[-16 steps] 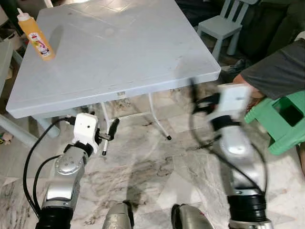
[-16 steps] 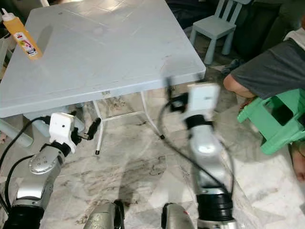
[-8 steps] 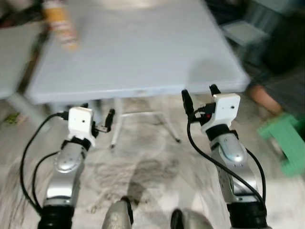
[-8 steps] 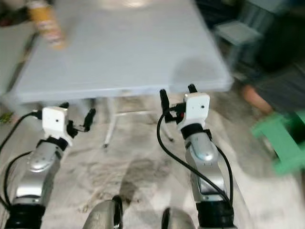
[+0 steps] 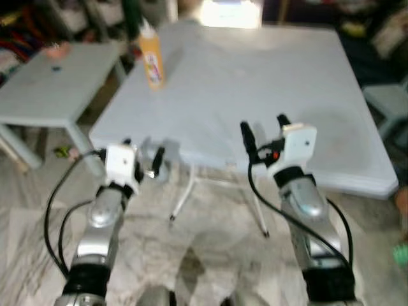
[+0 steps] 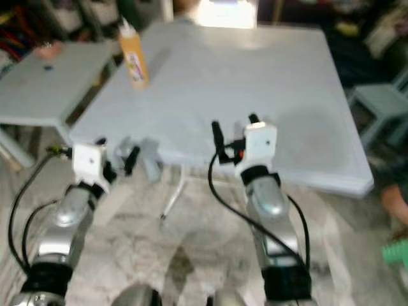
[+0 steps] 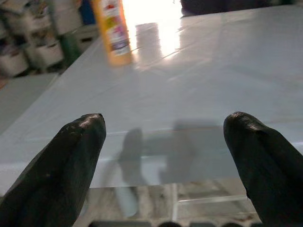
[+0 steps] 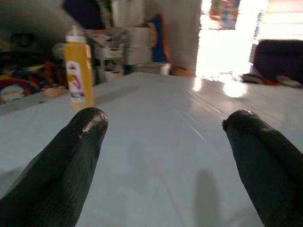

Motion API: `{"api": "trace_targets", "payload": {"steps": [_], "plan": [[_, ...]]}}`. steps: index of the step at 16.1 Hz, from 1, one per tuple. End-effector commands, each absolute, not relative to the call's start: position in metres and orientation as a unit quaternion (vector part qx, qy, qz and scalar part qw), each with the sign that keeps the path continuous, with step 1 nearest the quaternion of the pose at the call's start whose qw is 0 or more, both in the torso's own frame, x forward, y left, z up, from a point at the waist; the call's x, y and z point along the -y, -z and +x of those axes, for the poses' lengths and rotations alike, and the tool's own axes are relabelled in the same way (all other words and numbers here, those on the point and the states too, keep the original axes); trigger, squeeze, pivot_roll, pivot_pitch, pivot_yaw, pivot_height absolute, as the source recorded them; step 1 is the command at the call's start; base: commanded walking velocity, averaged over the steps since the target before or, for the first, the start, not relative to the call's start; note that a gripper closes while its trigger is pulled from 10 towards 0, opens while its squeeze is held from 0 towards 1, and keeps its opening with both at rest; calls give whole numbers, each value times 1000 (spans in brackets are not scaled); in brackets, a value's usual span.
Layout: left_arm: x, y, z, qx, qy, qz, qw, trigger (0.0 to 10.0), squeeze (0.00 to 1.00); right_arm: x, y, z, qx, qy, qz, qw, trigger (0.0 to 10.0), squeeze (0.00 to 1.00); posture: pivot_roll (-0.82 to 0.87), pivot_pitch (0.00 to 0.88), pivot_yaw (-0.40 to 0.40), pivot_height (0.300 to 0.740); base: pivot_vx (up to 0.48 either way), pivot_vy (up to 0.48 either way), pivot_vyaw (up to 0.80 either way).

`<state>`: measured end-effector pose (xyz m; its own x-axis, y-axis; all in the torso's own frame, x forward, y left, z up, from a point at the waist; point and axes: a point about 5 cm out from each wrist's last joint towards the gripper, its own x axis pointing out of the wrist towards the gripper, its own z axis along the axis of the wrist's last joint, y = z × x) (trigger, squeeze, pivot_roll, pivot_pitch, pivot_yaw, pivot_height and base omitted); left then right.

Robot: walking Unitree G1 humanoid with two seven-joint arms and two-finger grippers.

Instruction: Restocking fridge

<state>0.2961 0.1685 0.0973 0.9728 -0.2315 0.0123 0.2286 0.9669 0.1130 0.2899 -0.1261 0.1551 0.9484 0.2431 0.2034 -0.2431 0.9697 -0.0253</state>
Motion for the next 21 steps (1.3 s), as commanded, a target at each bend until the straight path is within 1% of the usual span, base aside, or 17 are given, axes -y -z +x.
{"api": "trace_targets", "payload": {"steps": [1,4,7,9,13,15,17,18,20,21], "plan": [[-182,-94,296,7,88,59,994,10000,0,114,-162,288,119,-153,-3,981,10000,0,-67,40,-22,740,480,0,788],[-180,-91,296,5,70,49,996,10000,0,121,-162,291,119,-149,-9,982,10000,0,-75,36,-26,740,460,0,788],[-177,-88,298,5,70,43,997,10000,0,119,-167,296,123,-151,-2,981,10000,0,-78,34,-29,740,355,320,788],[-175,-88,297,10,73,45,996,10000,0,118,-169,298,126,-147,0,981,10000,0,-81,37,-31,740,309,317,0],[-175,-89,297,16,74,43,996,10000,0,121,-164,296,121,-138,-7,983,10000,0,-82,41,-29,740,0,0,0],[-175,-89,297,17,73,45,996,10000,0,126,-164,298,123,-108,-31,986,10000,0,-81,44,-27,740,0,0,0],[-175,-91,297,19,74,45,996,10000,0,137,-163,305,116,-66,-34,991,10000,0,-73,53,-25,740,0,0,0],[-176,-91,296,20,75,46,996,10000,0,146,-166,316,111,-46,-26,992,10000,0,-61,66,-23,740,0,0,0],[-175,-91,295,19,79,47,996,10000,0,148,-169,324,111,-46,-13,993,10000,0,-46,77,-22,740,0,0,0],[-172,-89,293,16,87,46,995,10000,0,147,-169,336,100,-49,4,994,10000,0,-41,79,-19,740,0,0,0]]}}
